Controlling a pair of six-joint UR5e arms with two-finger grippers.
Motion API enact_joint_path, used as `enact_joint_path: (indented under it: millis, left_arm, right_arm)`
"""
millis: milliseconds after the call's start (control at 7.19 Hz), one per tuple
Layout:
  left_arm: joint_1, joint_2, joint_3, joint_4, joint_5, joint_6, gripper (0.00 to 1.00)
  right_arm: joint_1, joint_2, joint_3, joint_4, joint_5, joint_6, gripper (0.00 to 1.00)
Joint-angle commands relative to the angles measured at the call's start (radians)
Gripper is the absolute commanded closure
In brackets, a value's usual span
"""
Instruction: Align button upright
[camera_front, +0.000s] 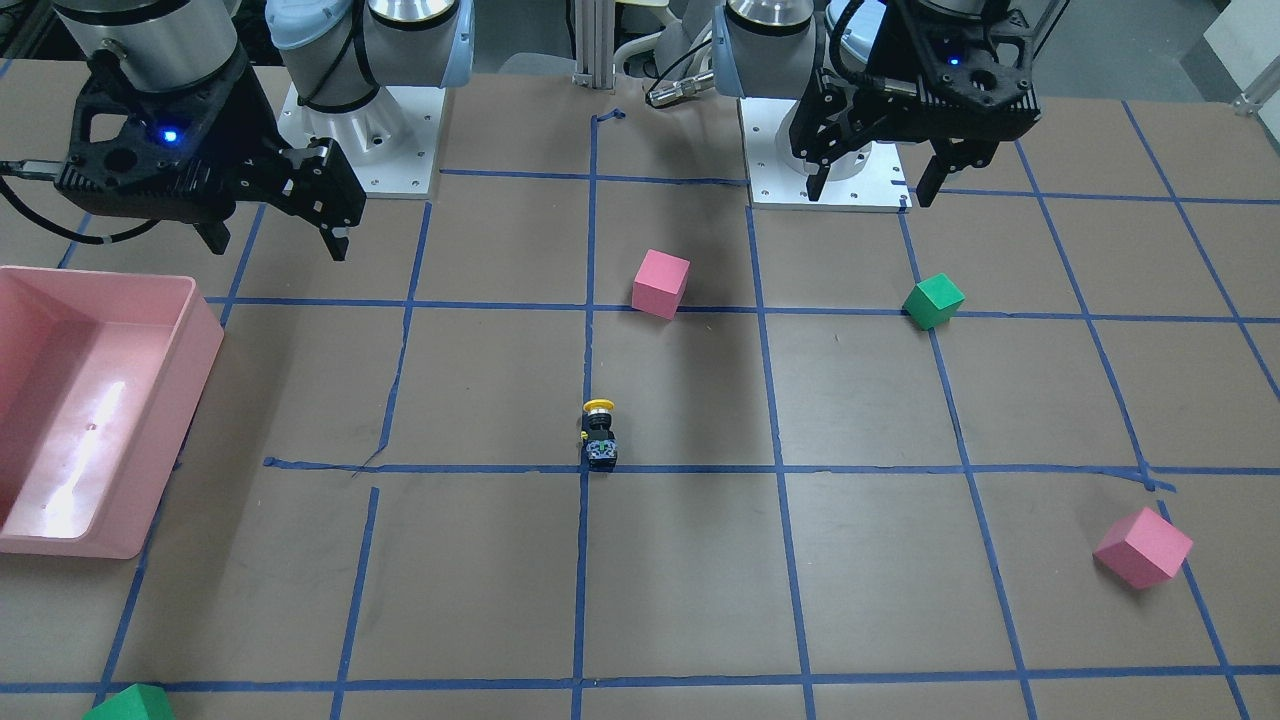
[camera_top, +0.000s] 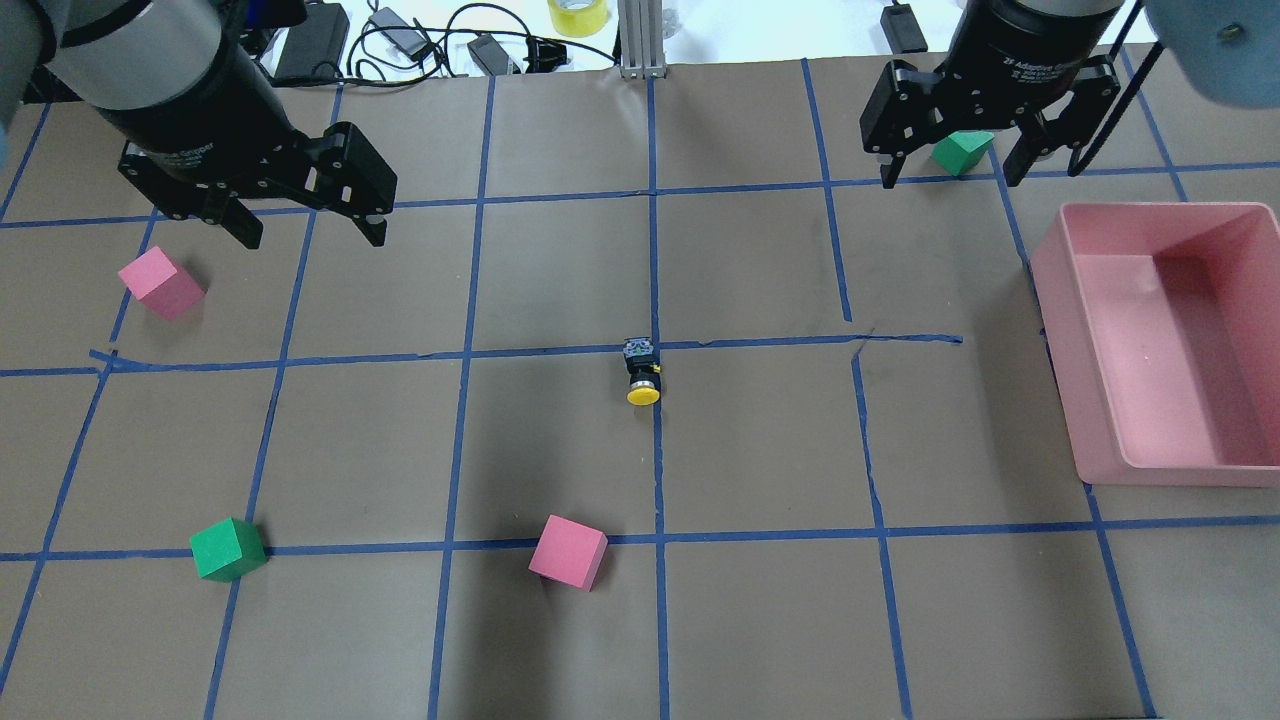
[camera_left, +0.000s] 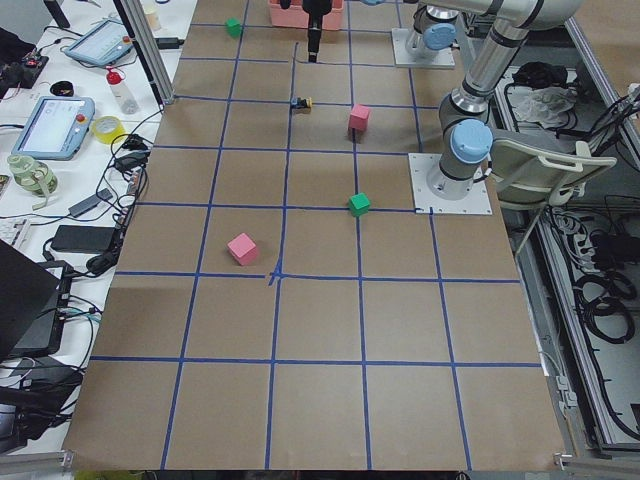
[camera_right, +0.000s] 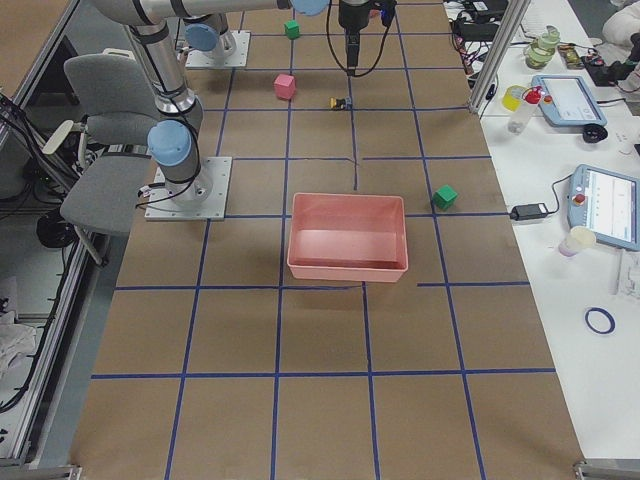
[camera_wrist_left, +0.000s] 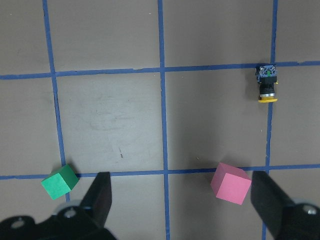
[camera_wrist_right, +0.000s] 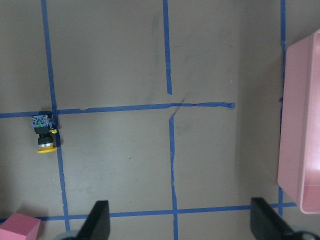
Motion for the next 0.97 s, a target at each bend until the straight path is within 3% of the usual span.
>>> enact_joint_path:
  millis: [0, 834]
  left_arm:
    - [0.0, -0.001, 0.0, 0.0, 0.001, 0.0, 0.0]
    - [0.001, 0.001, 0.0, 0.0, 0.001, 0.0, 0.0]
  right_arm:
    - [0.0, 0.0, 0.001, 0.0, 0.0, 0.0, 0.0]
    - [0.0, -0.002, 0.013, -0.002, 0.003, 0.002, 0.0]
